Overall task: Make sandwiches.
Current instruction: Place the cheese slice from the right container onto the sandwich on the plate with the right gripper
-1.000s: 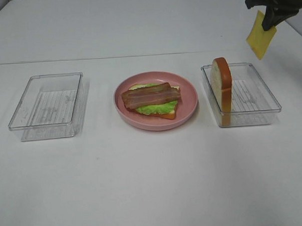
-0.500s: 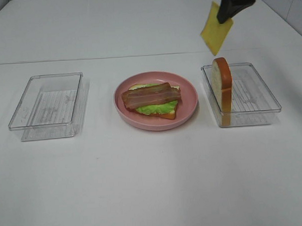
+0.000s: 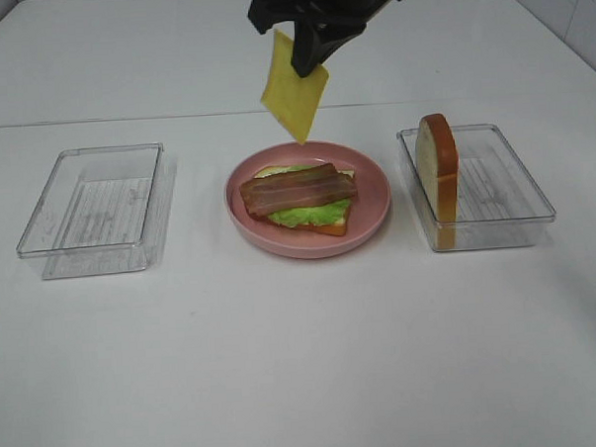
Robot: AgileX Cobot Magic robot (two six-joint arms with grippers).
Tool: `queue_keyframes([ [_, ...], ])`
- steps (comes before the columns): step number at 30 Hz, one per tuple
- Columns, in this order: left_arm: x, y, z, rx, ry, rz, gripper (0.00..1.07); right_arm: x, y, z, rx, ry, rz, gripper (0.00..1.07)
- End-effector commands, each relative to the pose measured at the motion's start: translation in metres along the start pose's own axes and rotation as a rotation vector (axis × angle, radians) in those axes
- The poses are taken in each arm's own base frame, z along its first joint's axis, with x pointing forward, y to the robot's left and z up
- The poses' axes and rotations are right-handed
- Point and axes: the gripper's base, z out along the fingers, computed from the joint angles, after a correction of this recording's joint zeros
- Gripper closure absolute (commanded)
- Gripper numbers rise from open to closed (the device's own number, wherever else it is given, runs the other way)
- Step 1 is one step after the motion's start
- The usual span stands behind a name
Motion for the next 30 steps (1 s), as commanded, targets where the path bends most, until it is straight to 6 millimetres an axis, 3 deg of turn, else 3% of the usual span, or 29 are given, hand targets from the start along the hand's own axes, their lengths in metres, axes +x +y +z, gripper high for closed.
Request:
queue_keyframes([
  [1, 0.001, 0.0, -0.002, 0.001, -0.019, -0.003, 0.11, -0.002, 0.012, 0.009, -0.012, 0.005, -0.026, 1.07],
  [13, 0.001, 0.0, -0.002, 0.0, -0.019, -0.002, 0.11, 0.0, 0.017, 0.033, -0.057, 0.049, -0.011, 1.07],
  [23, 0.001, 0.0, -0.002, 0.0, -0.019, -0.002, 0.11, 0.004, 0.017, 0.069, -0.121, 0.1, -0.026, 1.07],
  [30, 0.001, 0.0, -0.002, 0.0, -0.019, -0.002, 0.11, 0.003, 0.014, 0.08, -0.119, 0.088, -0.041, 1.07],
])
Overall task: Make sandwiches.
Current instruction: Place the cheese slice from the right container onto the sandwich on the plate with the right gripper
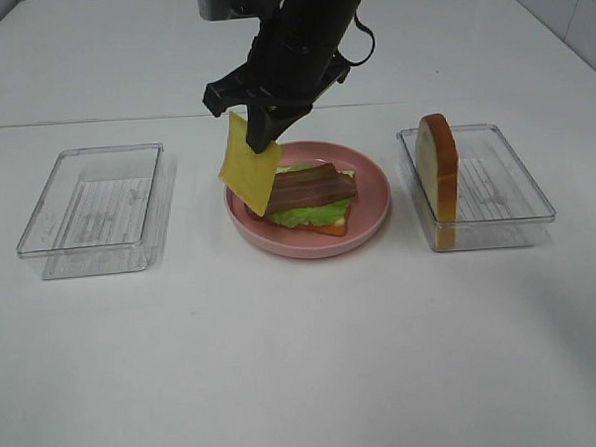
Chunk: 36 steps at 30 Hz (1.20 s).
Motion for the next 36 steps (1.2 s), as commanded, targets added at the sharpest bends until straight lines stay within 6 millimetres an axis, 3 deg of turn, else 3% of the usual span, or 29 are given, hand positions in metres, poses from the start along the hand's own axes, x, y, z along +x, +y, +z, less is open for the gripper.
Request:
queue_keyframes([
  [1, 0.001, 0.0, -0.002, -0.001, -0.019, -0.002, 0.11, -0.003, -0.003, 0.009, 0.016, -0.018, -0.024, 1.07],
  [9, 0.001, 0.0, -0.002, -0.001, -0.019, -0.002, 0.11, -0.001, -0.019, 0.035, 0.102, 0.007, -0.042, 1.07],
  [17, 0.001, 0.0, -0.002, -0.001, -0.019, -0.002, 0.11, 0.0, -0.035, 0.033, 0.266, 0.017, -0.034, 1.07],
  [36, 0.001, 0.0, -0.002, -0.001, -0.019, -0.002, 0.11, 0.002, -0.041, 0.031, 0.346, 0.038, 0.035, 1.07],
])
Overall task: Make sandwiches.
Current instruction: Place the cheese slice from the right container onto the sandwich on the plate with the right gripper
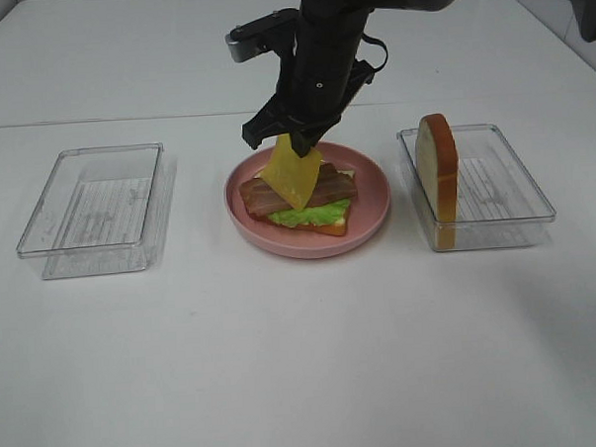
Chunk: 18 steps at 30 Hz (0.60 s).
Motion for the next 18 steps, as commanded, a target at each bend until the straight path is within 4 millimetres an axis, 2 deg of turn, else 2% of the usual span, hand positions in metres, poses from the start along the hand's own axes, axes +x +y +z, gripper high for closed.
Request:
queue_keyframes([
  [1, 0.001, 0.0, -0.002, -0.001, -0.019, -0.002, 0.11, 0.002, -0.004, -0.001, 0.042, 0.023, 0.023, 1.07],
  [7, 0.001, 0.0, -0.002, -0.001, -0.019, -0.002, 0.11, 0.002, -0.003, -0.001, 0.042, 0.028, 0.04, 1.07],
  [10, 0.001, 0.0, -0.002, -0.001, -0.019, -0.002, 0.11, 0.001, -0.003, -0.008, 0.041, 0.022, 0.039, 1.07],
  [12, 0.001, 0.0, -0.002, -0.001, -0.019, -0.002, 0.11, -0.002, 0.0, -0.03, 0.005, -0.022, 0.057, 1.07],
  [18, 0.001, 0.0, -0.002, -0.001, -0.019, -0.002, 0.11, -0.004, 0.006, -0.047, -0.07, -0.066, 0.068, 1.07],
])
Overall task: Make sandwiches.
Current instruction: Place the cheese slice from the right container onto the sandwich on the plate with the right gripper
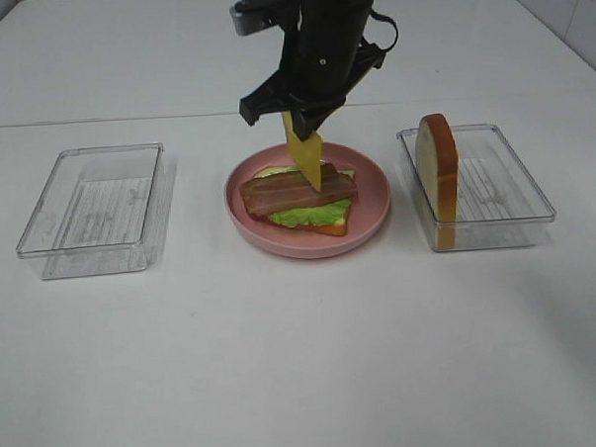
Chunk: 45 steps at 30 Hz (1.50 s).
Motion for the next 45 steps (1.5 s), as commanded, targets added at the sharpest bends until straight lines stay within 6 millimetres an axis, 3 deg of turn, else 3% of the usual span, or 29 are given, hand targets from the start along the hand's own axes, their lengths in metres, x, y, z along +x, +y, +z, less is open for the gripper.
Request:
queue_keyframes([
  [1, 0.001, 0.0, -0.002, -0.001, -0.019, -0.002, 0.11, -0.004, 0.009, -0.017, -0.082, -0.044, 0.0, 1.07],
  [10, 0.001, 0.0, -0.002, -0.001, -0.019, -0.002, 0.11, -0.003, 0.022, -0.006, -0.225, -0.03, -0.017, 1.07],
  [16, 0.001, 0.0, -0.002, -0.001, -0.019, -0.002, 0.11, 0.002, 0.02, 0.026, -0.211, 0.038, -0.017, 1.07],
  [20, 0.001, 0.0, -0.002, -0.001, -0.019, -0.002, 0.11, 0.006, 0.006, 0.052, -0.061, 0.075, -0.054, 1.07],
  [32, 0.001, 0.0, -0.002, -0.001, -0.019, -0.002, 0.11, 0.005, -0.001, 0.057, 0.027, 0.062, -0.053, 1.07],
  [36, 0.001, 0.0, -0.002, -0.001, -0.019, -0.002, 0.11, 0.006, -0.001, 0.057, 0.02, 0.066, -0.046, 0.95],
  [38, 0.001, 0.0, -0.002, -0.001, -0.019, -0.002, 0.11, 0.006, -0.001, 0.057, 0.022, 0.071, -0.053, 0.48],
  [39, 0.001, 0.0, -0.002, -0.001, -0.019, -0.002, 0.11, 0.006, -0.001, 0.057, 0.022, 0.071, -0.053, 0.48],
  [41, 0.001, 0.0, -0.002, -0.001, -0.019, -0.002, 0.11, 0.006, -0.002, 0.056, 0.036, 0.071, -0.064, 0.17],
  [42, 0.001, 0.0, -0.002, -0.001, -0.019, -0.002, 0.11, 0.006, -0.002, 0.056, 0.036, 0.071, -0.064, 0.17],
  [43, 0.001, 0.0, -0.002, -0.001, -0.019, -0.002, 0.11, 0.006, -0.003, 0.055, 0.04, 0.071, -0.066, 0.09],
  [45, 0.001, 0.0, -0.002, -0.001, -0.019, -0.002, 0.11, 0.006, -0.003, 0.053, 0.044, 0.072, -0.069, 0.08],
])
